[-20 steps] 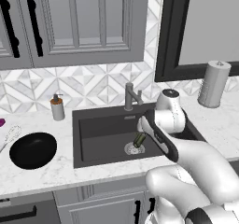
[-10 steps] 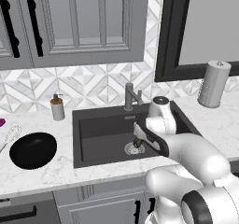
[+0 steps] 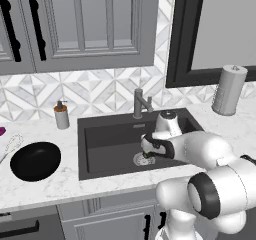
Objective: Pick the cucumber from the sink and place it in the bowl. Then pick the bowl and place it in the microwave. Then close the microwave door and press the start button.
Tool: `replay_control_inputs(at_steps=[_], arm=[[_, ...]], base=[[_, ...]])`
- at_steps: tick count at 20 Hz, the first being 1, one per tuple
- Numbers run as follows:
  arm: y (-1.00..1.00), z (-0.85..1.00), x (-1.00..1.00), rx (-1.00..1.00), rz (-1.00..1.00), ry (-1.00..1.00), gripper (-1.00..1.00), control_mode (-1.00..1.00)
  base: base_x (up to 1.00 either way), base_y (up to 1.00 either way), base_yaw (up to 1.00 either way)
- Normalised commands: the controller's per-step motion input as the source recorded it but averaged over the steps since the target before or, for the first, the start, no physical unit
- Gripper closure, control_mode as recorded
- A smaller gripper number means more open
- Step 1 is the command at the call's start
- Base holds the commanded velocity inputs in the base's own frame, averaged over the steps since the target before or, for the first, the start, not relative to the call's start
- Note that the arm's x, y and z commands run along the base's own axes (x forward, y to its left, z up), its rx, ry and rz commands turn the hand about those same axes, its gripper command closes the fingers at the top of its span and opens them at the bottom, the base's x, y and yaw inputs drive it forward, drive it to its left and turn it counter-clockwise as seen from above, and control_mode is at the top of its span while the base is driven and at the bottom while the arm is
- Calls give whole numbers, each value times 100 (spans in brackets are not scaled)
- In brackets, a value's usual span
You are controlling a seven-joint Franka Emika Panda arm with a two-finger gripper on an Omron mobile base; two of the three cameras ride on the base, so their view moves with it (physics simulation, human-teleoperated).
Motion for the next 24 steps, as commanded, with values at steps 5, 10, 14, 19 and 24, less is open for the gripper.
replay_control_inputs(at_steps=[5, 10, 14, 19, 24], arm=[[0, -25, 30, 0, 0, 1, -100, -100], [-4, -19, 39, 0, 0, 0, -100, -100], [0, -24, 36, 0, 0, 0, -100, -100], [0, -40, 28, 0, 0, 0, -100, -100], [0, -33, 28, 0, 0, 0, -100, -100]], base=[[0, 0, 0], [0, 0, 0], [0, 0, 0], [0, 0, 0], [0, 0, 0]])
